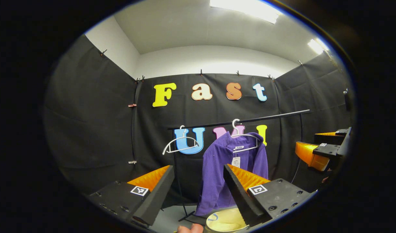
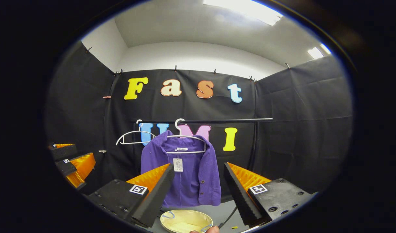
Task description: Grasp the clothes on the hanger with both hands and then place them into the laundry hamper below.
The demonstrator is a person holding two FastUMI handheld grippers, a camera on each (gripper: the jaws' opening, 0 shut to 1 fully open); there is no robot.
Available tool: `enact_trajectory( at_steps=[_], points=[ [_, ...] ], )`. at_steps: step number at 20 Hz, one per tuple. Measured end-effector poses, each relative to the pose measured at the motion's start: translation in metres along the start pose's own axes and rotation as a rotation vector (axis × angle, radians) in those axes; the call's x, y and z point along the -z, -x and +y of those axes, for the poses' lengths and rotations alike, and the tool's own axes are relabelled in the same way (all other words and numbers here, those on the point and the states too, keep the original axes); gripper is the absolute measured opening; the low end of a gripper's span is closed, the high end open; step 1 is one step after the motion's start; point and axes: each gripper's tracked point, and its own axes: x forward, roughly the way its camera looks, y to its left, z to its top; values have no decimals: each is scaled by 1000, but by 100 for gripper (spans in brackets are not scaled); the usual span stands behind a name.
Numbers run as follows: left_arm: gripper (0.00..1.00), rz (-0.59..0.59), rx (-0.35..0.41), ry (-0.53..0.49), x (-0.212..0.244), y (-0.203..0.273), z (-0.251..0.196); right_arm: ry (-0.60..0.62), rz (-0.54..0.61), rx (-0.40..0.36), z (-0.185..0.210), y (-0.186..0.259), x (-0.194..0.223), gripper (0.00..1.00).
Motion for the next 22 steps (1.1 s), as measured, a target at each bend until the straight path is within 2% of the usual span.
enact_trajectory(
  at_steps=[6, 10, 15, 19, 22],
  points=[
    [96, 3, 5, 7, 0, -2, -1, -1, -3, -2, 2, -2, 1, 98],
    [96, 15, 41, -2, 12, -28, -15, 5, 31, 9, -4, -22, 18, 98],
    [94, 19, 121, -2, 31, -82, -60, -16, 42, 33, -21, -77, 36, 98],
    [98, 15, 109, 24, 27, -135, -89, -41, 20, 47, -43, -139, 46, 98],
    [96, 23, 79, 23, 31, -176, -103, -46, 23, 49, -57, -186, 61, 98]
  ],
)
